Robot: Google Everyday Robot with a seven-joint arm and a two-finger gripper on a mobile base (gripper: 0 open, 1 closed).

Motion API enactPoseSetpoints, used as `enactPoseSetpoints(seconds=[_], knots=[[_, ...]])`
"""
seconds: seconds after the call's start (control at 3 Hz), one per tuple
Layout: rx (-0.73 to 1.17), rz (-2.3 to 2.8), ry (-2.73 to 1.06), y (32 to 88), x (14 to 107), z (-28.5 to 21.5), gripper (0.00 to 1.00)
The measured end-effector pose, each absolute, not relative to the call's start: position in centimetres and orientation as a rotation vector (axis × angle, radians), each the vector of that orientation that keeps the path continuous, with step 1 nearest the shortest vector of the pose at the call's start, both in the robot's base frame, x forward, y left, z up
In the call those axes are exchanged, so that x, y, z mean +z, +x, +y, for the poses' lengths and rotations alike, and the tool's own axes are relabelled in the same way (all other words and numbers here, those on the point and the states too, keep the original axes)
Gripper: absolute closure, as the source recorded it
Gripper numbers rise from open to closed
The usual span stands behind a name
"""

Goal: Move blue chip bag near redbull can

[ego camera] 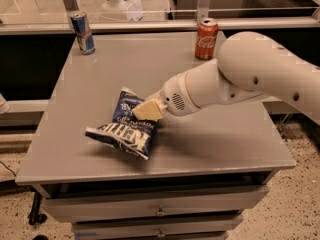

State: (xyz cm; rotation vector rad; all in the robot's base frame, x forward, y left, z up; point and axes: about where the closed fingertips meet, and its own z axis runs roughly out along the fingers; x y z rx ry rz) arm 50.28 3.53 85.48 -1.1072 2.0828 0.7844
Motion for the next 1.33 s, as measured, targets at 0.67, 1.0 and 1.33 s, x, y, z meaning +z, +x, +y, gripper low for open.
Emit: enactPoseSetpoints(seconds=[0.67, 1.0, 1.33], knots=[[0.736, 2.084, -1.068, 51.1, 86.5, 2.3, 1.00], [0.631, 2.073, -1.026, 52.9, 89.2, -0.1, 1.00], [0.509, 2.065, -0.902, 54.3, 92.9, -3.9, 1.00]])
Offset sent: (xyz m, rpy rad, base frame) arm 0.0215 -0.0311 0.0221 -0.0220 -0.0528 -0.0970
